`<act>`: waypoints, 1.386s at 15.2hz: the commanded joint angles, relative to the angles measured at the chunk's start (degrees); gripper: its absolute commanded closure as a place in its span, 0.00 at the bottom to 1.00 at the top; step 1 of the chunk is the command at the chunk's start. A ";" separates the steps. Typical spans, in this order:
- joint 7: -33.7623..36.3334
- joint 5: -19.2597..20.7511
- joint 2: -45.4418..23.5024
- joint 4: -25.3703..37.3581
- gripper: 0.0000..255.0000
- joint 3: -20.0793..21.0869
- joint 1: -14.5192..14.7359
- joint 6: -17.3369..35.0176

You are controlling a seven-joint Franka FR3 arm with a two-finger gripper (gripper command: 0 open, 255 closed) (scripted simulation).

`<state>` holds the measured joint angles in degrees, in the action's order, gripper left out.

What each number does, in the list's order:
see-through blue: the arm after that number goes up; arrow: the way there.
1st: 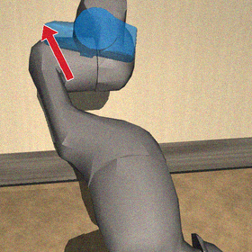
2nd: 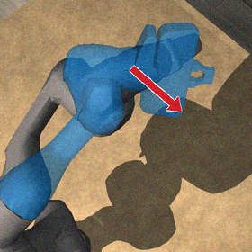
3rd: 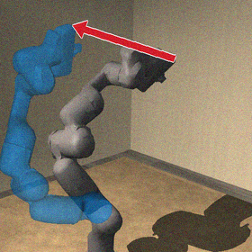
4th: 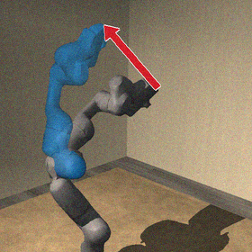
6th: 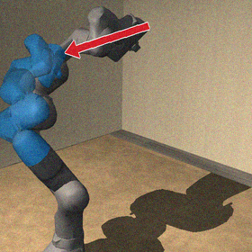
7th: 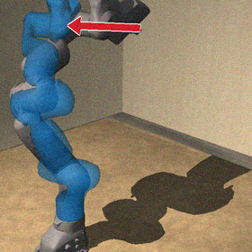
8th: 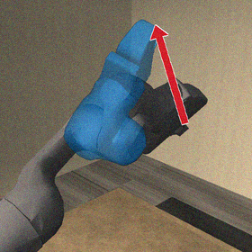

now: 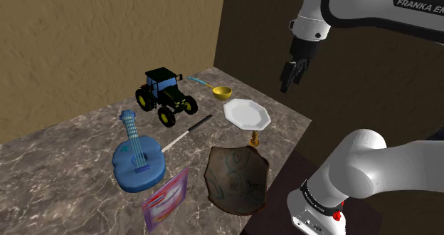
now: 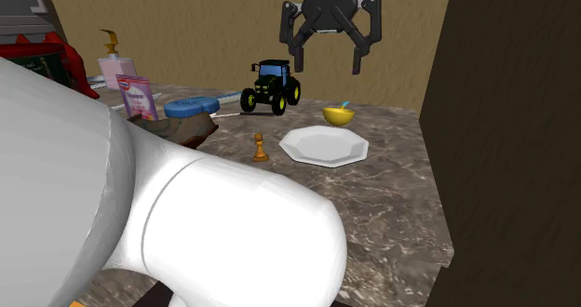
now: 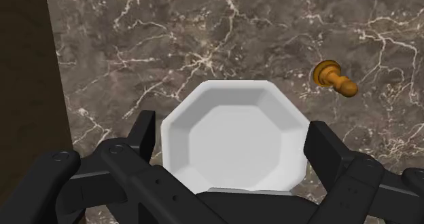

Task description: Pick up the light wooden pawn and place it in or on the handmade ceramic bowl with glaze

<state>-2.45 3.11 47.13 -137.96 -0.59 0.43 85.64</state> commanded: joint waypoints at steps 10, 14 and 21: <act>11.48 -6.84 4.02 -12.80 0.00 12.14 4.84 12.42; 16.89 -10.03 2.71 -16.48 0.00 18.41 7.24 18.91; 17.61 -10.98 1.53 -21.08 0.00 19.95 7.68 24.84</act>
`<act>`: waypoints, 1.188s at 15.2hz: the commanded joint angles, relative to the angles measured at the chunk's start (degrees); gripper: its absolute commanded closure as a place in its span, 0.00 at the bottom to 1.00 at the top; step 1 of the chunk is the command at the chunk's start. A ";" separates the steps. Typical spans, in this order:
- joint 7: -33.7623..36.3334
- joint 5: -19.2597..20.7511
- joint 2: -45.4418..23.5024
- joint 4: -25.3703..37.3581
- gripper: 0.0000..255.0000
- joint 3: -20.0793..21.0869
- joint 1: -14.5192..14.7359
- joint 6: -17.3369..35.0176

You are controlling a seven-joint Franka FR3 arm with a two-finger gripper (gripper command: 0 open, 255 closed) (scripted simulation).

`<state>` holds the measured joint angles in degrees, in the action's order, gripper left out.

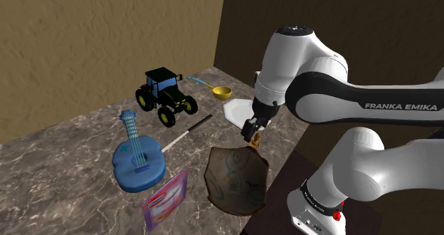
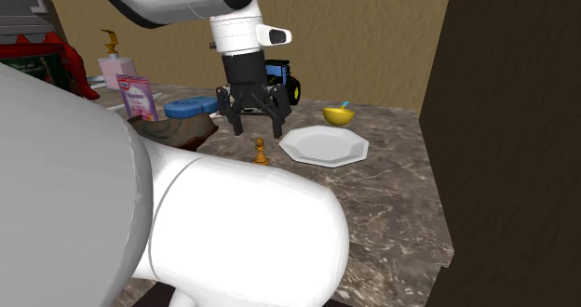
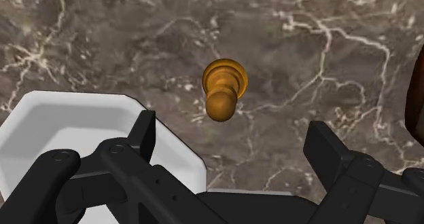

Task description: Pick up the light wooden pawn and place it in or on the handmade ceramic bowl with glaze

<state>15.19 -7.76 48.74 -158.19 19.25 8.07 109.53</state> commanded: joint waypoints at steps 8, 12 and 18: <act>-0.02 -0.25 -0.42 -1.90 0.00 0.29 0.06 2.33; -0.03 -0.25 -0.41 -1.89 1.00 0.29 0.06 2.31; -0.03 -0.24 -0.43 -1.88 1.00 0.29 0.05 2.33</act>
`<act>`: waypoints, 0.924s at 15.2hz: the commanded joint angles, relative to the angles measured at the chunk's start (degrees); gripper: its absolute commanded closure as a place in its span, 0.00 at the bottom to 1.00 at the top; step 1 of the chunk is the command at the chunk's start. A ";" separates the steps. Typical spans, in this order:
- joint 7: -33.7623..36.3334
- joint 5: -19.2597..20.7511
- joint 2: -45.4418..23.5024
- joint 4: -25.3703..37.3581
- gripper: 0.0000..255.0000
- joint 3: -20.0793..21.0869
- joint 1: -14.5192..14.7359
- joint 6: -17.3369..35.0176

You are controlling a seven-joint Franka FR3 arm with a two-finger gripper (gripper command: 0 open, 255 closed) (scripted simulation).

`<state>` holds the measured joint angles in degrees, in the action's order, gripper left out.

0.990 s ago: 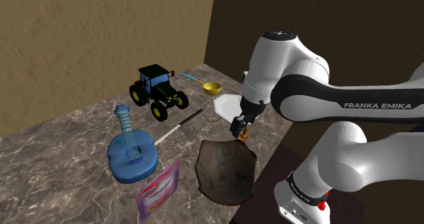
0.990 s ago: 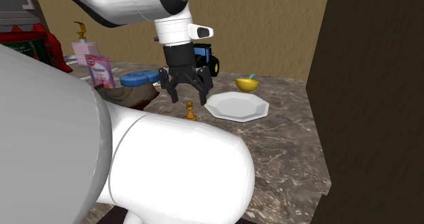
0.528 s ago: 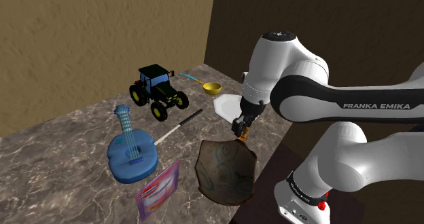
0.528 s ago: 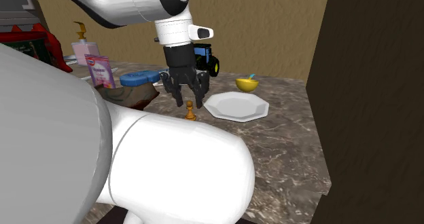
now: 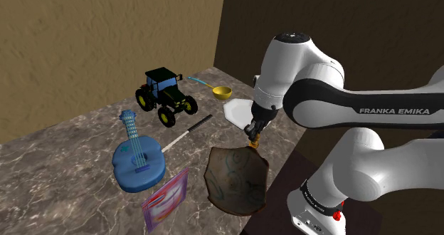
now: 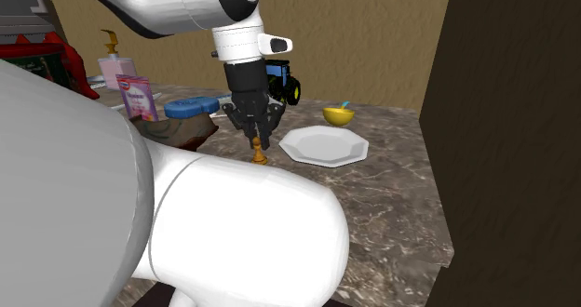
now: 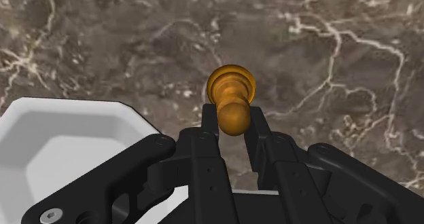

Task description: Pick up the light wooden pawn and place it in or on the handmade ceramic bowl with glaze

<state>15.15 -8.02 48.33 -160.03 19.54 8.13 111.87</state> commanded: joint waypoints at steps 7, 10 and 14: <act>-0.44 0.85 1.22 3.91 1.00 -1.08 -0.35 -5.14; -0.64 1.26 1.56 6.02 1.00 -1.58 -0.54 -7.57; -0.89 1.78 1.77 8.95 1.00 -2.20 -0.82 -10.68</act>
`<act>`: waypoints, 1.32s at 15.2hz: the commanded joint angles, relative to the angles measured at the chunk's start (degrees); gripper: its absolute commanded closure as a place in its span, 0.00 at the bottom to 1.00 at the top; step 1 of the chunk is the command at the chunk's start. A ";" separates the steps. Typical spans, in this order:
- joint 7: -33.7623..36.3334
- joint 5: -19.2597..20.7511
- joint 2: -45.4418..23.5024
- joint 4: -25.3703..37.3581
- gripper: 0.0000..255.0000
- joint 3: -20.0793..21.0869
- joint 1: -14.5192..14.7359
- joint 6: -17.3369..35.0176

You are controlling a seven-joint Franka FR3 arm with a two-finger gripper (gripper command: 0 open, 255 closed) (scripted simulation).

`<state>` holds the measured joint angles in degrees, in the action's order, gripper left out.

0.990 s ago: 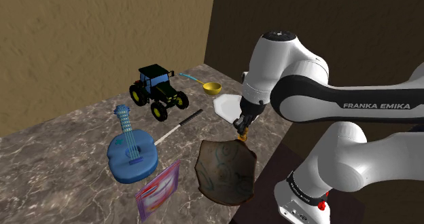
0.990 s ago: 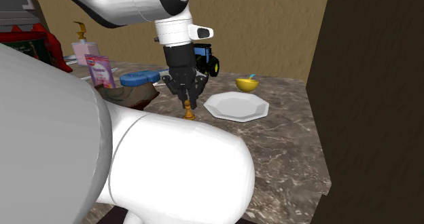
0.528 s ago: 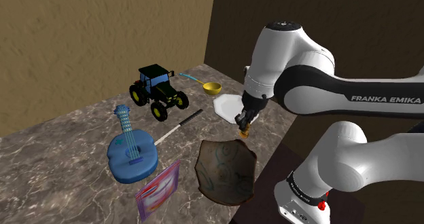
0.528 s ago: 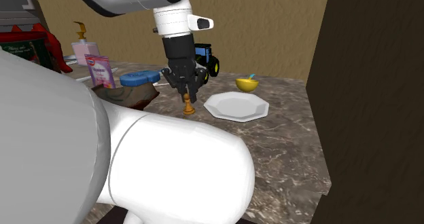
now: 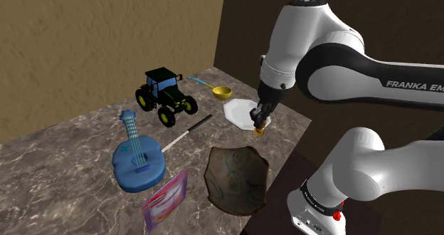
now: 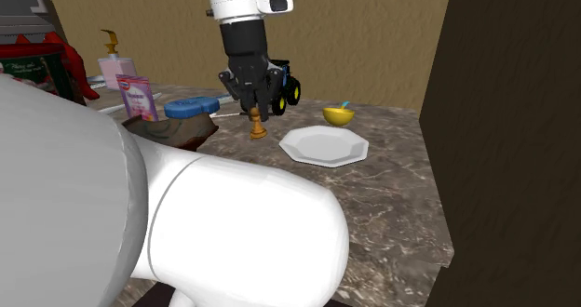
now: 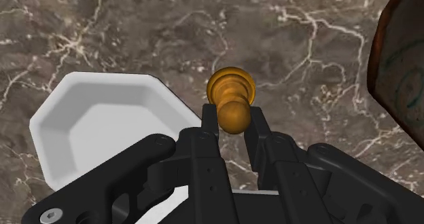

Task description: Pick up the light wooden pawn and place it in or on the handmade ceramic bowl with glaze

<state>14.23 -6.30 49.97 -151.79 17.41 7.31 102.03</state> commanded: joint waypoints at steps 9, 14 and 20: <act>-0.48 1.15 -0.28 7.77 1.00 -1.25 -0.64 -7.47; -0.72 1.70 -0.97 11.98 1.00 -1.79 -1.00 -10.97; 4.74 -1.85 -2.06 15.65 1.00 3.23 0.58 -13.38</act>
<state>17.57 -7.23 48.36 -136.50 19.32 7.55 88.53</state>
